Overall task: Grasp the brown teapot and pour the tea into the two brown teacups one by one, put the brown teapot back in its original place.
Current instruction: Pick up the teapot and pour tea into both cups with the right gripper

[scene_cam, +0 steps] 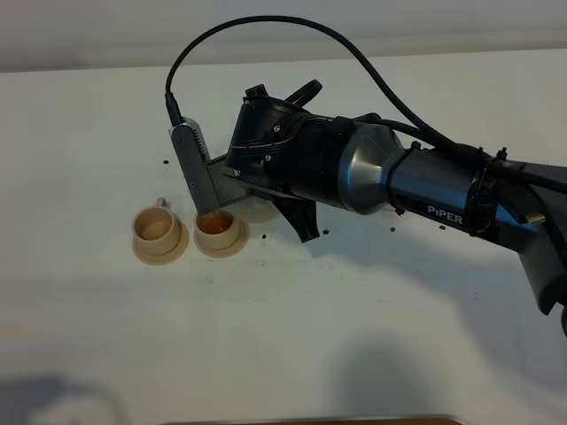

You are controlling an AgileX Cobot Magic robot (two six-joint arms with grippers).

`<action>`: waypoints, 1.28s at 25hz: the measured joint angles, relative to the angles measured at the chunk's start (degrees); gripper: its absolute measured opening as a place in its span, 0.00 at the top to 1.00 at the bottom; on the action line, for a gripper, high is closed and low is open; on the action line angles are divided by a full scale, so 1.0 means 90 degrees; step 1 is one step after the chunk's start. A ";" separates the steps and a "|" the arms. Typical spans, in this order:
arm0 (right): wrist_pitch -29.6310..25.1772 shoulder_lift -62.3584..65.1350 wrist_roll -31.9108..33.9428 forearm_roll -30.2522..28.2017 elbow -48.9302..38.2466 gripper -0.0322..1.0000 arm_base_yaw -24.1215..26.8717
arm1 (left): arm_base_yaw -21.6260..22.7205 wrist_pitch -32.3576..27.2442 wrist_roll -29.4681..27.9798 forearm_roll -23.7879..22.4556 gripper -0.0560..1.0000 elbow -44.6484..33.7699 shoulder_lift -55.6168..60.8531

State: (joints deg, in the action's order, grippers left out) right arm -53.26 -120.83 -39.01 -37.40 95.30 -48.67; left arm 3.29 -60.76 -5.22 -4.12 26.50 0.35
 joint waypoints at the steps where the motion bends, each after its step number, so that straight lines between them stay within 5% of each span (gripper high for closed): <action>1: 0.0005 0.0000 -0.0032 0.0000 0.0000 0.89 0.0000 | 0.0000 0.0000 0.0000 0.0000 0.66 0.0000 0.0000; 32: 0.0251 0.0000 -0.0330 -0.0464 0.0000 0.89 0.0000 | 0.0000 0.0000 0.0000 0.0000 0.66 0.0000 0.0000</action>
State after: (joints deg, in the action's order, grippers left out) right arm -51.00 -120.83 -41.99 -41.58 95.30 -48.67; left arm 3.29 -60.76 -5.22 -4.12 26.50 0.35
